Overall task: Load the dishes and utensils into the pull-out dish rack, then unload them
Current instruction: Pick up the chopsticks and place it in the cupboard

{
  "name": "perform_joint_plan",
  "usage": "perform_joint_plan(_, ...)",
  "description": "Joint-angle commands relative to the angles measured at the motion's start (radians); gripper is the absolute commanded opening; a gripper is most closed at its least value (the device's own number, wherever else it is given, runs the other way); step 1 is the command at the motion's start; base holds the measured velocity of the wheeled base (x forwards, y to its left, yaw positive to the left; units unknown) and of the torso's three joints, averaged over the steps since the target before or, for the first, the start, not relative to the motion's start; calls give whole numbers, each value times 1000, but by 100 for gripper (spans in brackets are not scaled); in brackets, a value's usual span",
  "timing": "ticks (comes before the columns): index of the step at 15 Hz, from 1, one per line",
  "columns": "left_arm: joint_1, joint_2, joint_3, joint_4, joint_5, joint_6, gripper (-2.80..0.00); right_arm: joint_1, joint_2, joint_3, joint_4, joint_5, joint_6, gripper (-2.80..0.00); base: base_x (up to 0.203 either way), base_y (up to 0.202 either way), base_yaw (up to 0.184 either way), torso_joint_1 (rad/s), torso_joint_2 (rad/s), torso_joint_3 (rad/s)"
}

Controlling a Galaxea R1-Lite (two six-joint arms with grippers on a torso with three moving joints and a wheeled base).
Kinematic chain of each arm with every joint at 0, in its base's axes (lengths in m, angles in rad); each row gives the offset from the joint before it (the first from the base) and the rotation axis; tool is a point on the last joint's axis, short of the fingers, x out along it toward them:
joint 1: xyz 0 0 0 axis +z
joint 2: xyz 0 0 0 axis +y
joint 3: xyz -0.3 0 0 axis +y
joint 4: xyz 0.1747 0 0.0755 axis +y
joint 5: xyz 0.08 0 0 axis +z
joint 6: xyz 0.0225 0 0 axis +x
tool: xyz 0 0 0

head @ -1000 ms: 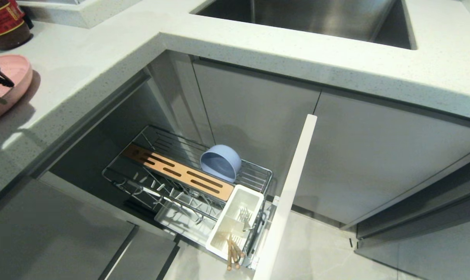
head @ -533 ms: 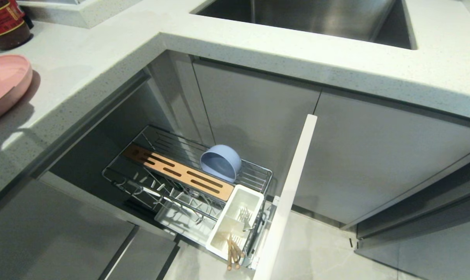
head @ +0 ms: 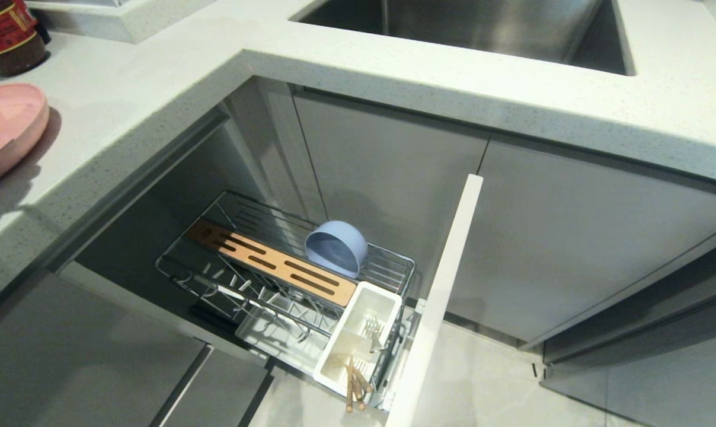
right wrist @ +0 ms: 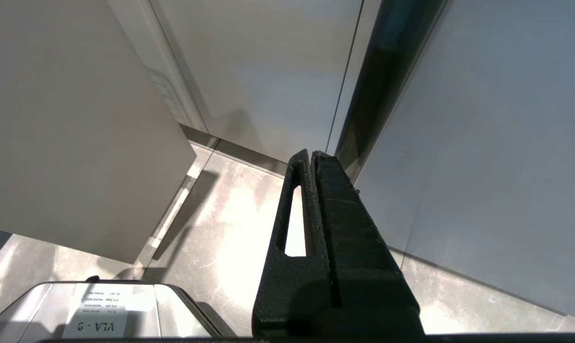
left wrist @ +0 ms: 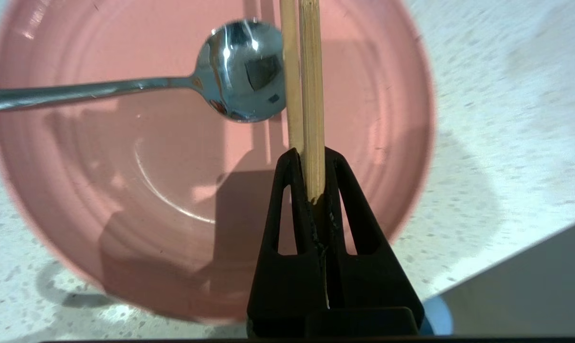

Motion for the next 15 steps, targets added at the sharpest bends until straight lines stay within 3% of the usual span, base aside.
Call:
perform_joint_plan(1,-1,-39,-1,-5,3,-4,-280,0,0,0,0,-1,0,-280,0,0,0,0,0,0)
perform_joint_plan(4,-7,-79,-1,-40,-2,-7,-280,0,0,0,0,0,0,-280,0,0,0,0,0,0)
perform_joint_plan(6,-57,-109,-1,-50,-6,-15,-280,-1,0,0,0,0,0,-280,0,0,0,0,0,0)
perform_joint_plan(15,-544,-203,28,-32,-42,-102,-280,-1,0,0,0,0,-1,-280,0,0,0,0,0,0)
